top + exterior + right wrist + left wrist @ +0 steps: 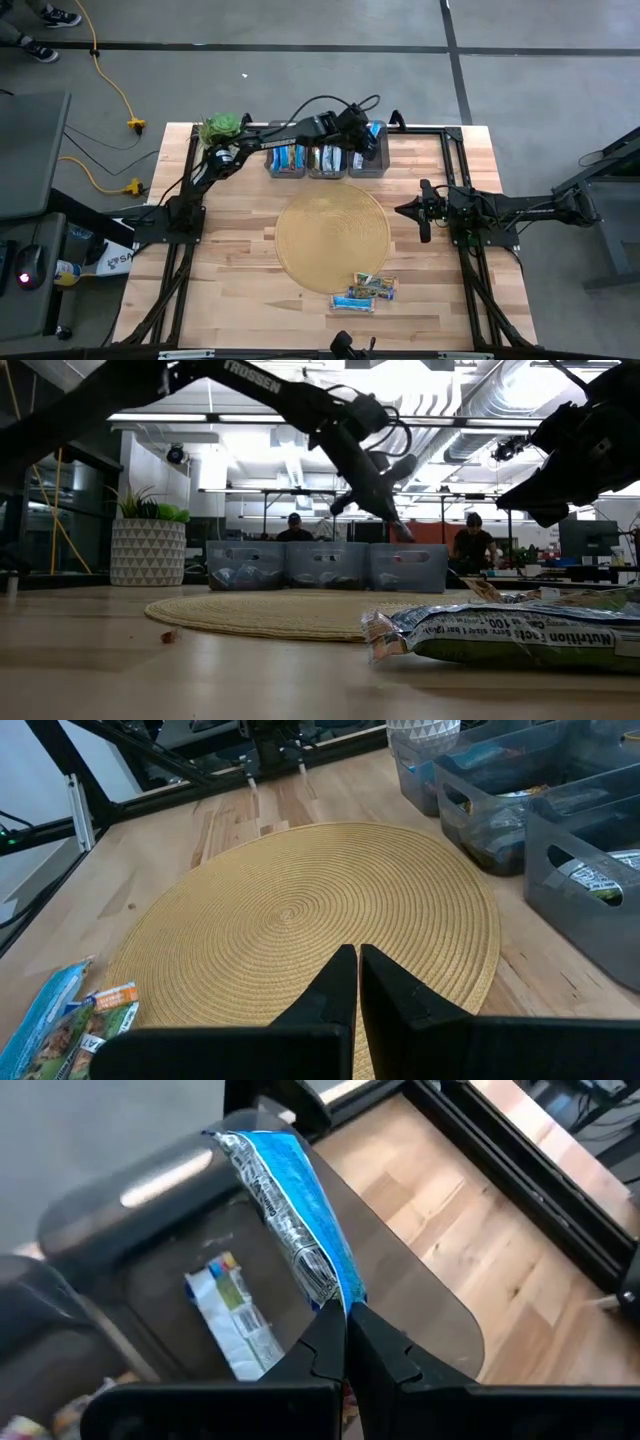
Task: Pick and place Granola Bars by type
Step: Put the blue granola bar into the right black bin
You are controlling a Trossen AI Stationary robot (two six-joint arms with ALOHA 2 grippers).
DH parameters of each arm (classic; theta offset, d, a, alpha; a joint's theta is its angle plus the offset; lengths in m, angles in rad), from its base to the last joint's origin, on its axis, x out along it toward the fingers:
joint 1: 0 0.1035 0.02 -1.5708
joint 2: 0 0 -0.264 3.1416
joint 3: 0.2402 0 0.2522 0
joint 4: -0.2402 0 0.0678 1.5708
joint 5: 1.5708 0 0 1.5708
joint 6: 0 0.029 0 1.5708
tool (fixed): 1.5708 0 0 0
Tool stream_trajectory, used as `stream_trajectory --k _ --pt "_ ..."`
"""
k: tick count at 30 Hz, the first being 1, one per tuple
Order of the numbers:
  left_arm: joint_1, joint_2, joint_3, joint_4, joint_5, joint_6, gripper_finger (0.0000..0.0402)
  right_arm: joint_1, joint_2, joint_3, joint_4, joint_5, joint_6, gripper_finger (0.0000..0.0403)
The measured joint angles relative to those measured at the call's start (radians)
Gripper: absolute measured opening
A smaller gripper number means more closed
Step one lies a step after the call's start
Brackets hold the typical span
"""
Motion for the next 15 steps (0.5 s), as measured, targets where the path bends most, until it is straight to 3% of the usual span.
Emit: stream_trajectory --k 4,15 --pt "-0.004 0.034 0.003 0.006 0.041 -0.030 0.0001 0.000 0.000 0.000 0.000 0.000 0.000 0.0000" --pt "-0.005 0.044 0.003 0.051 0.018 -0.032 0.0001 0.000 0.000 0.000 0.000 0.000 0.000 0.0000"
